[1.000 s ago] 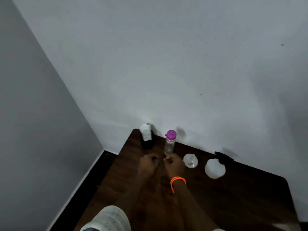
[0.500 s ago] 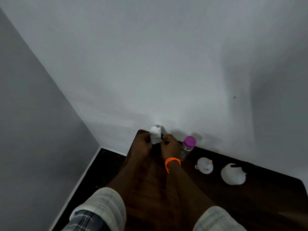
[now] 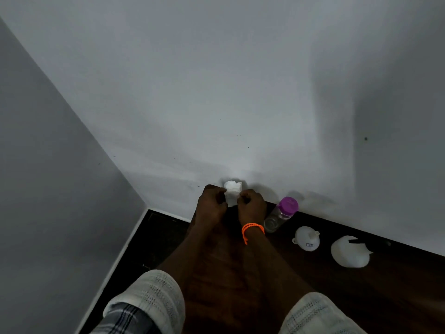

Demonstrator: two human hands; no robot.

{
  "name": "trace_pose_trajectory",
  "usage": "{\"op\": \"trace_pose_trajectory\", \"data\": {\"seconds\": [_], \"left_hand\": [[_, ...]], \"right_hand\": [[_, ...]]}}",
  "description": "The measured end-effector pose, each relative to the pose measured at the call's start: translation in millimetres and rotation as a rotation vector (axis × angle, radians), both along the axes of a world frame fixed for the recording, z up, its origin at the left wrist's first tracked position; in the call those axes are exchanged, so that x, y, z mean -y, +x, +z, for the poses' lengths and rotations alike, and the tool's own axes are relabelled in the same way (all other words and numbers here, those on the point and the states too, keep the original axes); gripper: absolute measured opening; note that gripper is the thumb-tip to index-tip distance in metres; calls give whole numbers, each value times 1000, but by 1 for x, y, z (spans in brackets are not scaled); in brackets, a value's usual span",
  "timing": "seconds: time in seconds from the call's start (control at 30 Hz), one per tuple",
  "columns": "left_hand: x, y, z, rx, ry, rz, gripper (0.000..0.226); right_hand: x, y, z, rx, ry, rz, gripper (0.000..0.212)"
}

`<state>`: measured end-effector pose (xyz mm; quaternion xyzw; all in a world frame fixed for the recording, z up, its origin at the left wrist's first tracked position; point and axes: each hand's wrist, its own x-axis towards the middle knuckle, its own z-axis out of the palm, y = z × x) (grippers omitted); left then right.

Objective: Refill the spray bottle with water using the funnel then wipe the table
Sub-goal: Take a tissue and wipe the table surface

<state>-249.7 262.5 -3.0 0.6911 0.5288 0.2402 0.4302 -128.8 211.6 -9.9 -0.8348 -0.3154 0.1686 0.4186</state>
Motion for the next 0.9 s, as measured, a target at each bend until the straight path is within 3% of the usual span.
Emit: {"op": "trace_pose_trajectory", "data": {"seconds": [0.13, 0.4, 0.63, 0.77, 0.9], "left_hand": [[5, -4, 3, 22, 60, -38, 27], [11, -14, 8, 48, 120, -29, 35], [26, -17, 23, 130, 176, 33, 30], [36, -17, 39, 290, 37, -30, 29], [46, -20, 38, 463, -285, -48, 29]], "right_hand": [[1, -1, 5, 24, -11, 29, 21], [6, -5, 1, 48, -7, 12, 10], [19, -21, 26, 38, 227, 10, 11], [22, -24, 40, -3, 261, 28, 13], [24, -25, 60, 13, 300, 39, 12]]}}
